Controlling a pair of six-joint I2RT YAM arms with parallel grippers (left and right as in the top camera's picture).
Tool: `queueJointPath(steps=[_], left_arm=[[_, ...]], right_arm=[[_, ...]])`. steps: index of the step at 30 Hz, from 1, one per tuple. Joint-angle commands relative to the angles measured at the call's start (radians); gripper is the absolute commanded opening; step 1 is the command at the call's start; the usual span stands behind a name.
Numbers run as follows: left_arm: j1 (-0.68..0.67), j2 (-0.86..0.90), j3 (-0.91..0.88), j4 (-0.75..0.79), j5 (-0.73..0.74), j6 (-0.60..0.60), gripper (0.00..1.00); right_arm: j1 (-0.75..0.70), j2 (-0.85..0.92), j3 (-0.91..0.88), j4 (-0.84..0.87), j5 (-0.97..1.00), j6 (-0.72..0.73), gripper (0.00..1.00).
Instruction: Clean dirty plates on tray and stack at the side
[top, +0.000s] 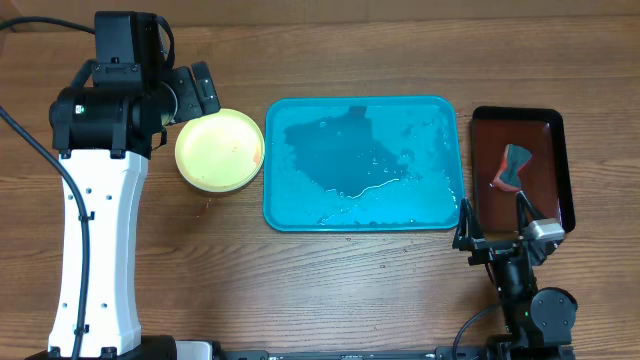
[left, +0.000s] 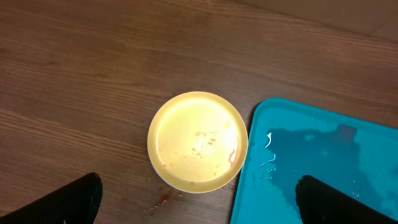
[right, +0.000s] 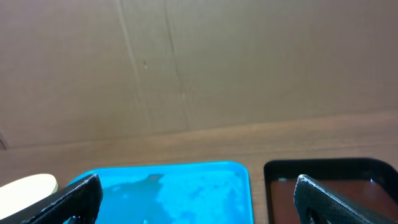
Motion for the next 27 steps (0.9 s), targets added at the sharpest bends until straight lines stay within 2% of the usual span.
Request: queueJointPath(steps=[1, 3, 27], left_arm=[[0.002, -0.001, 0.001, 0.002, 0.008, -0.013, 1.00], [0.002, -0.001, 0.001, 0.002, 0.008, -0.013, 1.00], [0.002, -0.001, 0.001, -0.023, 0.008, 0.002, 1.00]], right_arm=[[0.006, -0.013, -0.011, -0.024, 0.010, 0.003, 1.00], [0.006, -0.013, -0.011, -0.089, 0.010, 0.003, 1.00], [0.006, -0.009, -0.010, -0.089, 0.017, 0.002, 1.00]])
